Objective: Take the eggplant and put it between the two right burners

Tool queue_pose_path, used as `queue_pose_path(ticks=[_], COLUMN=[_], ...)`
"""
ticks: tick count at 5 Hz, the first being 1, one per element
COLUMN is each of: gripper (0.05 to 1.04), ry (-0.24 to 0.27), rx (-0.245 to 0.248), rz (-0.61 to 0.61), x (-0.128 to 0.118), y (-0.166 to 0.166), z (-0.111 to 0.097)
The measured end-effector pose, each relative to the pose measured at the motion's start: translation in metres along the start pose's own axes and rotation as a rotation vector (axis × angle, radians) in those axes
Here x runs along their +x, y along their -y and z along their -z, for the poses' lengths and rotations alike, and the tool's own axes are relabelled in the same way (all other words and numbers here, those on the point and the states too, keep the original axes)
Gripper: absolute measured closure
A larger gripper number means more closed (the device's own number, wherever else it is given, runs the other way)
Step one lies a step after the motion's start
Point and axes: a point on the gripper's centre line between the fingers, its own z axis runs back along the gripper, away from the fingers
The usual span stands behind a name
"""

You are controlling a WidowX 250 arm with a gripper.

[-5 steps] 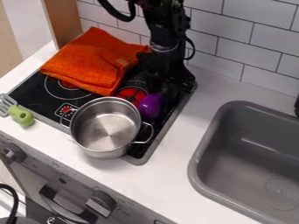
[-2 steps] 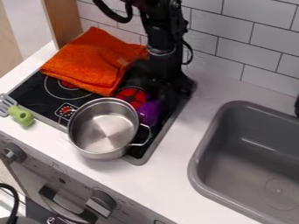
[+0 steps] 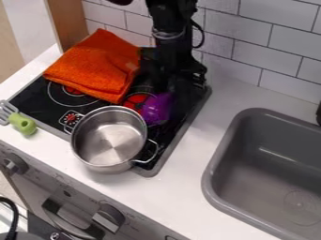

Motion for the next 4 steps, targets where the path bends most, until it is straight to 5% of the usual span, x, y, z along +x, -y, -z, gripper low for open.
queue_pose_path(ticks=[2,4], gripper=[0.585,0.585], ry=[0.027,0.049], rx=[-0.020,-0.014], rz=[-0.029,-0.022], x=[0.001,-0.029], y=[0.000,-0.025], z=[-0.025,-0.042])
